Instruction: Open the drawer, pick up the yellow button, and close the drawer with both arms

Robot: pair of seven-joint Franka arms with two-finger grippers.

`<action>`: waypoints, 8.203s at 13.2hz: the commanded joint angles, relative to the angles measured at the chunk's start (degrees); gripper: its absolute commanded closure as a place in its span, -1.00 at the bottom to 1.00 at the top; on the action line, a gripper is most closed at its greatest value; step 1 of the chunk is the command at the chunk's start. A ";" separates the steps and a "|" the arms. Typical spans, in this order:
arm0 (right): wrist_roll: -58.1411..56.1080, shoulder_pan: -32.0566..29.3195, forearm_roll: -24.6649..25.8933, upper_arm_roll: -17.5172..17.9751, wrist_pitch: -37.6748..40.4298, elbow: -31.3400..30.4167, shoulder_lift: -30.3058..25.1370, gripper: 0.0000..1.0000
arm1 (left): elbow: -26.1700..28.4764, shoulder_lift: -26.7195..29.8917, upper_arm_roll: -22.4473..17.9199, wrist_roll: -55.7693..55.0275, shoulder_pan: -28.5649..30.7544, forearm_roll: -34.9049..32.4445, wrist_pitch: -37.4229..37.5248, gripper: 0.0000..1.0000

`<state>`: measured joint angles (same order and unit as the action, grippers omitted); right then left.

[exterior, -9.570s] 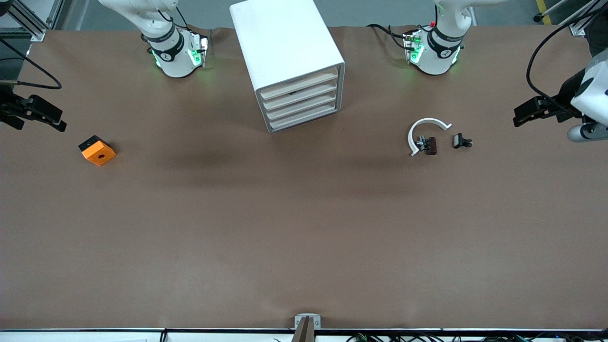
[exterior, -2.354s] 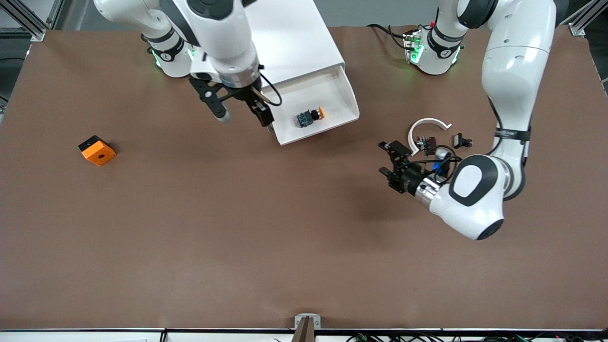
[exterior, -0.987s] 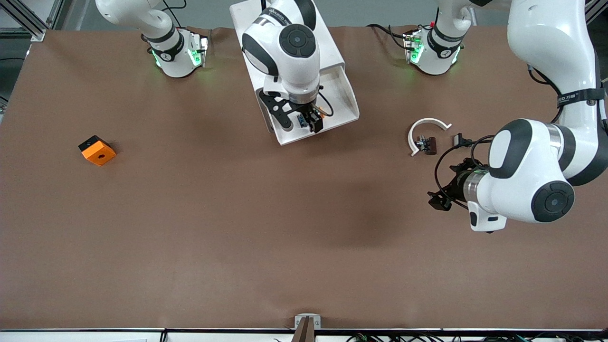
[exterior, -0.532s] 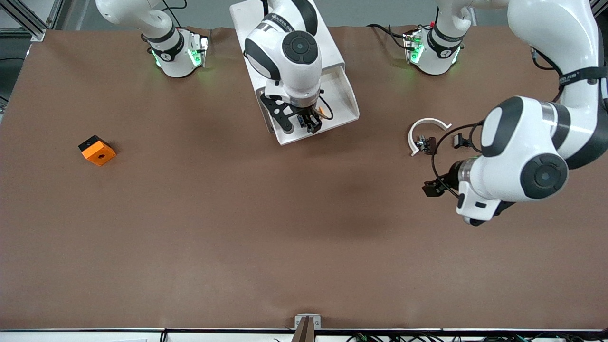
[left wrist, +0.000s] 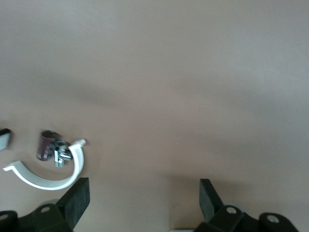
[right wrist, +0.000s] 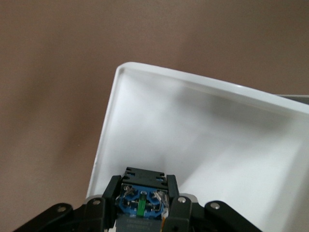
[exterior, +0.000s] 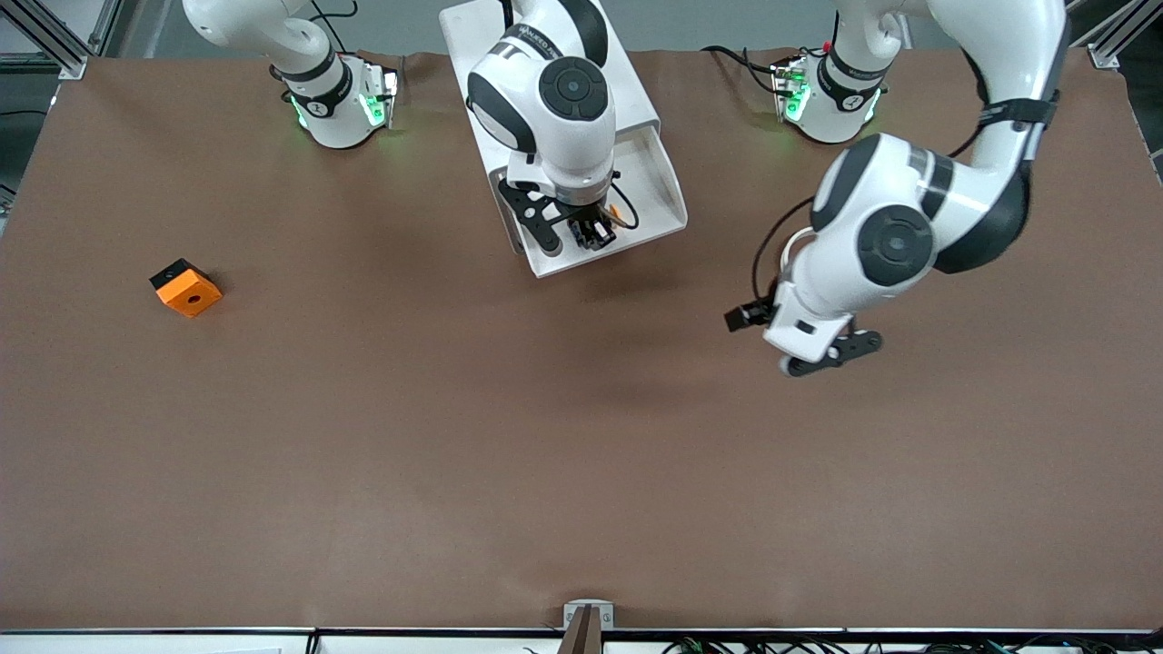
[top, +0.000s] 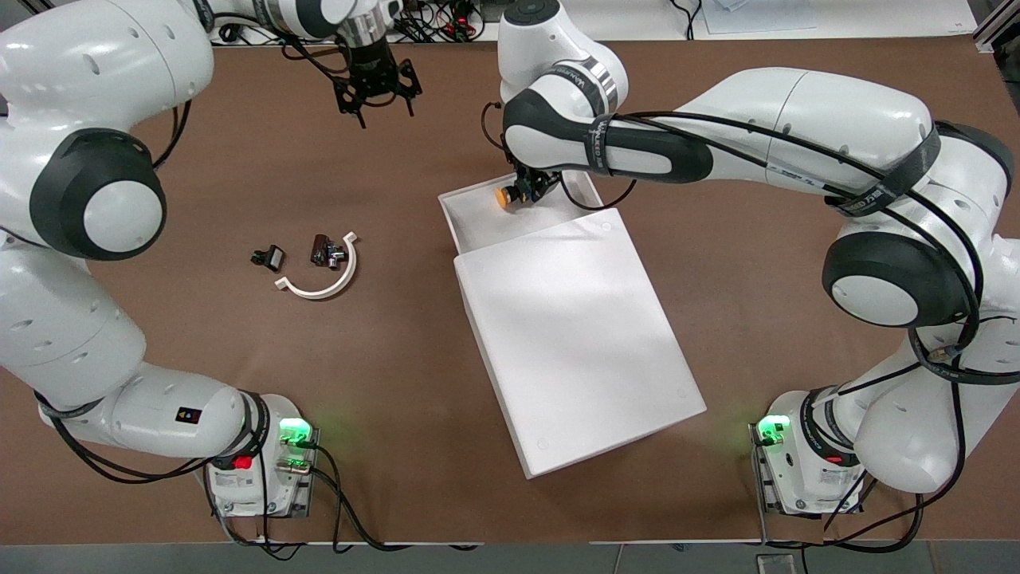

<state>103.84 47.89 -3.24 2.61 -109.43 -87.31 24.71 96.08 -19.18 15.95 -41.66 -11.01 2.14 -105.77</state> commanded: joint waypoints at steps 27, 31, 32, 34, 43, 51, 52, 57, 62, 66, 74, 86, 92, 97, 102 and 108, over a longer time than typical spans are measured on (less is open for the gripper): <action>-111.39 -59.75 9.91 -0.50 -12.99 -15.43 -1.17 0.49 | 1.65 -5.08 12.34 -37.24 -18.61 -0.30 -7.43 -1.00; -112.80 -60.28 10.54 -0.50 -17.20 -17.09 3.15 0.48 | 2.00 -6.39 14.46 -38.58 -18.70 4.27 -7.26 -1.00; -112.80 -60.37 10.54 -0.50 -20.96 -18.93 3.59 0.47 | 2.00 -6.57 14.46 -39.28 -18.79 4.80 -7.26 -1.00; -112.98 -60.46 10.54 -0.50 -26.69 -21.75 4.82 0.43 | 1.74 -7.36 14.55 -40.69 -19.57 5.94 -7.26 -1.00; -117.29 -63.09 10.54 -0.41 -33.04 -22.73 9.04 0.29 | -2.47 -6.13 12.79 -41.39 -9.84 -7.10 -7.26 -1.00; -116.85 -63.10 10.36 -0.33 -32.43 -22.47 7.91 -1.00 | -3.79 -3.94 12.79 -34.23 10.81 -16.82 -5.95 -1.00; -116.50 -63.09 10.36 -0.33 -32.25 -22.55 7.38 -1.00 | -5.54 -4.02 12.79 -30.45 12.66 -16.82 -3.41 -1.00; -112.30 -62.74 9.84 0.02 -26.04 -22.64 2.20 -1.00 | -11.87 -3.85 12.79 -9.97 21.89 -16.82 4.60 -1.00; -104.02 -59.68 8.44 1.17 -11.19 -22.73 -8.69 -1.00 | -13.11 0.80 13.14 12.54 29.45 -15.16 8.91 -1.00; -103.75 -58.88 5.18 1.17 -3.00 -22.73 -17.04 -1.00 | -13.11 6.60 13.23 20.11 30.43 -14.71 14.26 -1.00; -103.66 -56.41 5.09 1.17 4.74 -19.93 -26.81 -1.00 | -8.65 20.48 -7.56 31.71 15.69 -5.04 22.28 -1.00; -103.66 -47.10 5.18 -7.26 9.76 -7.44 -26.46 -1.00 | -0.37 27.44 -9.53 33.84 12.41 -4.16 20.34 -1.00; -104.01 -47.62 5.18 -7.36 11.51 -4.81 -26.46 -1.00 | -0.90 25.51 -9.88 33.84 12.59 -4.16 19.20 -1.00; -104.19 -49.90 2.39 -7.00 16.26 -1.90 -26.55 -1.00 | -0.72 25.25 -10.14 33.93 12.68 -4.25 19.81 -1.00; -105.16 -50.61 -0.80 -6.92 15.74 -1.90 -26.46 -1.00 | -0.98 24.98 -9.97 35.85 13.65 -3.99 20.17 -1.00; -105.07 -50.00 2.37 -6.83 16.00 -1.90 -26.46 -1.00 | -2.21 24.89 -9.88 35.42 13.47 -2.49 20.25 -1.00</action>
<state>-0.82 -2.14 -1.74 -4.32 -94.15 -90.22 -2.03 94.98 5.56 5.99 -7.14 2.34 -1.18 -85.95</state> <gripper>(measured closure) 0.000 0.000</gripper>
